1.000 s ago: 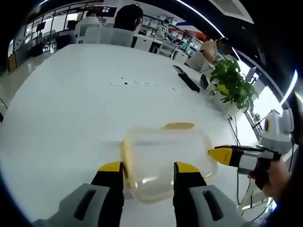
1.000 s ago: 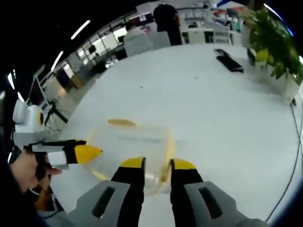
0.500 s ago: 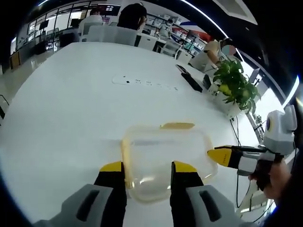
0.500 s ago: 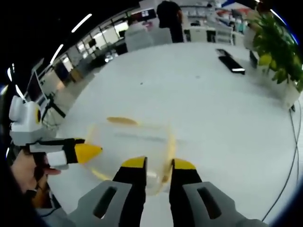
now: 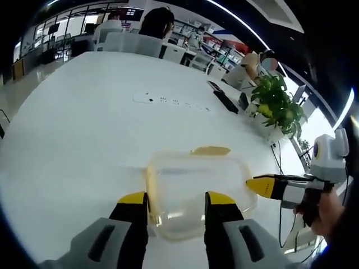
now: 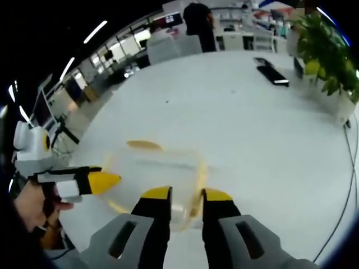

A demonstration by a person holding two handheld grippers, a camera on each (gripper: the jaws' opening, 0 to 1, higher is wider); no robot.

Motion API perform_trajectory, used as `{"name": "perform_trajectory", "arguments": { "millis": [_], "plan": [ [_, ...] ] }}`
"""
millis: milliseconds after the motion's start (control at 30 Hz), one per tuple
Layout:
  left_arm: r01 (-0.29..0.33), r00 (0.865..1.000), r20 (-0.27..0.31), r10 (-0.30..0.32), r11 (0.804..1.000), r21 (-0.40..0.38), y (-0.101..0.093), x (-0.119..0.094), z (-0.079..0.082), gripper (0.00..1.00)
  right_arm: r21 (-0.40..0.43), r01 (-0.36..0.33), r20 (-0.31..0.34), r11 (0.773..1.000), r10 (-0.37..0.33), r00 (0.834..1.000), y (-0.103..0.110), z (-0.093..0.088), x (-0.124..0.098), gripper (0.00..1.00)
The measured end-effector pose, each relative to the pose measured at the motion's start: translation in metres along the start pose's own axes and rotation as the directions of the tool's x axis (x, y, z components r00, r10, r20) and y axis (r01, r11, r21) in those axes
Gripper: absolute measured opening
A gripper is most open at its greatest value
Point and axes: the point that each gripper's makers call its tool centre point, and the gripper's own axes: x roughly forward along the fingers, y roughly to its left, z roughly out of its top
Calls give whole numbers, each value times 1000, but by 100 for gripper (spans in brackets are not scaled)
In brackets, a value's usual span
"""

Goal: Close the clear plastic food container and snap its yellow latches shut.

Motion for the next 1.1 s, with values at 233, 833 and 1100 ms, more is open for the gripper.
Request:
{"name": "perform_trajectory", "arguments": {
  "millis": [233,833,1100],
  "plan": [
    [8,1000,-1,-8,998,57,-4,-3,-1,36,-11,-15,1,1000,15,1000,-1,3,2,19],
    [37,999,-11,-35,951,307,-1,-11,14,39,-84,-30,22,996,32,999,1,13,0,20],
    [118,992,-21,-120,891,438,-14,-21,35,39,-139,-57,58,989,66,996,6,22,-6,17]
  ]
}}
